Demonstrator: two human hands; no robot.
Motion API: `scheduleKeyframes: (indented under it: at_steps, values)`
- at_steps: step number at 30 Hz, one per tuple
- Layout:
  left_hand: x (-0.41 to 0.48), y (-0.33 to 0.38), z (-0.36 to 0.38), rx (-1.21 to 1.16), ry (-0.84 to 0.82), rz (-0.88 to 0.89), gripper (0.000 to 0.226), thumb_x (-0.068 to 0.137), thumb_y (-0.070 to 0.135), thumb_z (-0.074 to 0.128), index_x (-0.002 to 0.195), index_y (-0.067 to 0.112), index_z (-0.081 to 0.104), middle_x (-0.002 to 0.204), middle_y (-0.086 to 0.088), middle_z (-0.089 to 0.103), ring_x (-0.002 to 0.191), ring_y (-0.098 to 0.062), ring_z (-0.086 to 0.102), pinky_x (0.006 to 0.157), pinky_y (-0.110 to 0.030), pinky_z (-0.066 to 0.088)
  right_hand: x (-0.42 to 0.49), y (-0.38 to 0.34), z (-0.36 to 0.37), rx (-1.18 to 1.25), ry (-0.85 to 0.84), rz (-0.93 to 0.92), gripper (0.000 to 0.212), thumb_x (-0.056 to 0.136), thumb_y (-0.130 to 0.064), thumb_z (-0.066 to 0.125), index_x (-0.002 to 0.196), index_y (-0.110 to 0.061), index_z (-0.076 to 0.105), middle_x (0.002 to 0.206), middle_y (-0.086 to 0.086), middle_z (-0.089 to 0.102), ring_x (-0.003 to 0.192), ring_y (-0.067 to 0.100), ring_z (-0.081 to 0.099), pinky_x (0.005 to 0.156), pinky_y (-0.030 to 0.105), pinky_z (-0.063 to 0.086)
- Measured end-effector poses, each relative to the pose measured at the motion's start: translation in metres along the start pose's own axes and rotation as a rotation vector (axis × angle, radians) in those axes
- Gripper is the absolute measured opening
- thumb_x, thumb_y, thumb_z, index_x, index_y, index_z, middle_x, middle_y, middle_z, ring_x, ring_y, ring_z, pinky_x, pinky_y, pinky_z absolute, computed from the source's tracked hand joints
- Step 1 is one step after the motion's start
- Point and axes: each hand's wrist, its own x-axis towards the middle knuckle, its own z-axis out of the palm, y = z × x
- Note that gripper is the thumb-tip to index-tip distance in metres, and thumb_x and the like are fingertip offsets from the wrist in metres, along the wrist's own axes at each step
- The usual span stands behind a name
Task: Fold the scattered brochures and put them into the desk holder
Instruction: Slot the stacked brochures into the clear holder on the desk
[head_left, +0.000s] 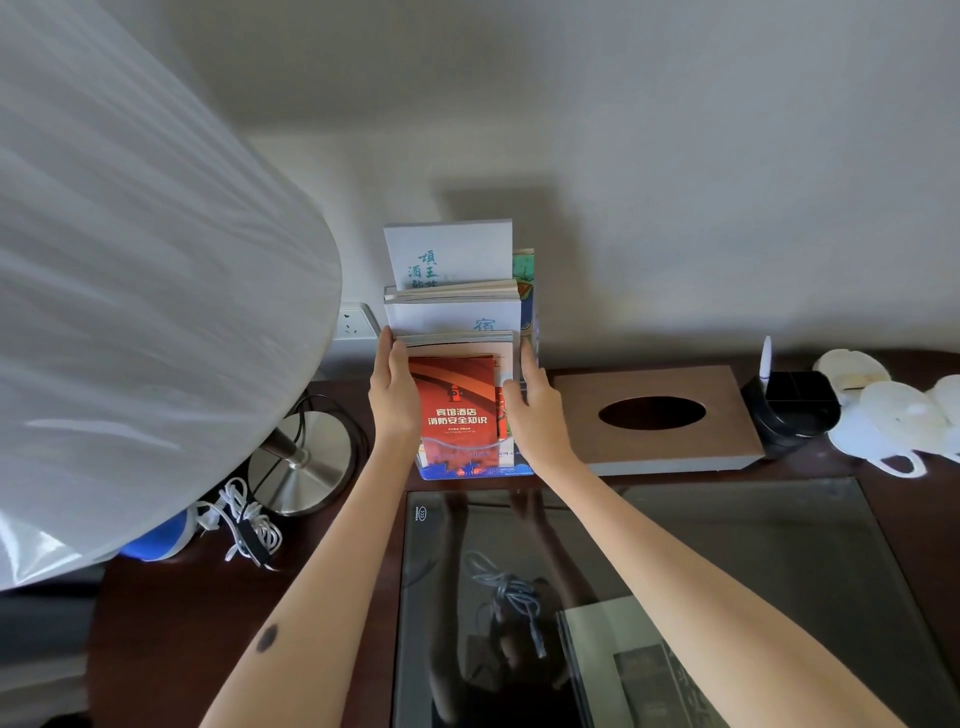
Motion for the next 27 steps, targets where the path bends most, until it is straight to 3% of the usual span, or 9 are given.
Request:
scheduleKeyframes:
  at_steps: [6,8,9,11,13,15,18,22,27]
  values:
    - [0.002,-0.002,-0.003,0.063,0.02,0.012,0.044,0.1,0.031,0.032,0.143,0.024,0.037,0.146,0.006,0.042,0.135,-0.01,0.037,0.101,-0.017,0.024,0.001,0.0,-0.001,-0.011,0.003,0.02,0.051,0.1,-0.023,0.035,0.147,-0.025,0.017,0.129,0.01,0.055,0.089,0.011,0.059,0.057,0.006,0.047]
    - [0.001,-0.002,-0.003,0.088,0.017,0.025,0.044,0.1,0.033,0.031,0.143,0.024,0.035,0.147,0.006,0.041,0.135,-0.01,0.036,0.1,-0.016,0.023,0.0,-0.001,-0.001,-0.019,-0.005,0.027,0.051,0.101,-0.022,0.034,0.148,-0.024,0.014,0.133,0.01,0.051,0.11,0.02,0.057,0.074,0.014,0.051]
    - [0.001,-0.004,-0.003,0.081,0.02,0.025,0.045,0.1,0.034,0.031,0.144,0.025,0.033,0.148,0.006,0.039,0.136,-0.01,0.034,0.1,-0.017,0.022,-0.001,-0.002,-0.001,-0.03,0.004,0.03,0.052,0.101,-0.021,0.034,0.148,-0.023,0.013,0.138,0.01,0.047,0.124,0.022,0.048,0.091,0.022,0.048]
    - [-0.004,-0.01,-0.002,0.044,0.046,0.003,0.048,0.099,0.036,0.03,0.146,0.025,0.029,0.151,0.005,0.034,0.139,-0.013,0.031,0.104,-0.021,0.021,-0.007,0.0,0.002,-0.041,0.089,0.031,0.053,0.1,-0.02,0.034,0.149,-0.019,0.011,0.146,0.008,0.04,0.14,0.024,0.027,0.117,0.036,0.022]
    - [-0.012,-0.021,-0.002,-0.001,0.075,-0.045,0.05,0.099,0.036,0.029,0.147,0.024,0.026,0.152,0.003,0.032,0.14,-0.015,0.029,0.107,-0.025,0.021,-0.017,0.002,0.007,0.018,0.176,0.098,0.054,0.1,-0.021,0.034,0.149,-0.019,0.012,0.152,0.006,0.031,0.144,0.028,0.015,0.119,0.044,0.014]
    - [-0.021,-0.033,-0.003,-0.034,0.087,-0.101,0.049,0.099,0.037,0.028,0.147,0.026,0.024,0.153,0.005,0.03,0.139,-0.013,0.028,0.104,-0.022,0.02,-0.029,0.006,0.011,0.036,0.185,0.131,0.052,0.101,-0.022,0.033,0.149,-0.02,0.013,0.155,0.001,0.025,0.146,0.025,0.007,0.118,0.038,0.006]
    - [-0.028,-0.044,-0.004,-0.05,0.05,-0.127,0.049,0.1,0.039,0.027,0.147,0.025,0.026,0.153,0.006,0.029,0.139,-0.01,0.029,0.102,-0.019,0.021,-0.034,0.008,0.014,-0.026,0.175,0.047,0.049,0.101,-0.022,0.034,0.148,-0.018,0.02,0.153,-0.002,0.03,0.143,0.015,0.02,0.118,0.031,-0.001]
    - [-0.029,-0.048,-0.004,0.016,-0.007,-0.146,0.049,0.099,0.045,0.026,0.146,0.031,0.027,0.15,0.007,0.034,0.133,-0.008,0.035,0.104,-0.022,0.026,-0.03,0.009,0.019,-0.069,0.155,0.047,0.049,0.099,-0.024,0.033,0.146,-0.014,0.023,0.152,0.002,0.03,0.143,0.016,0.023,0.12,0.038,0.0]
    - [-0.031,-0.049,-0.003,0.161,-0.043,-0.086,0.049,0.1,0.043,0.022,0.148,0.031,0.02,0.154,0.006,0.029,0.143,-0.019,0.024,0.118,-0.044,0.018,-0.029,0.012,0.028,-0.188,0.126,0.054,0.054,0.099,-0.024,0.037,0.148,-0.014,0.017,0.157,0.004,0.015,0.146,0.018,0.007,0.119,0.042,-0.001]
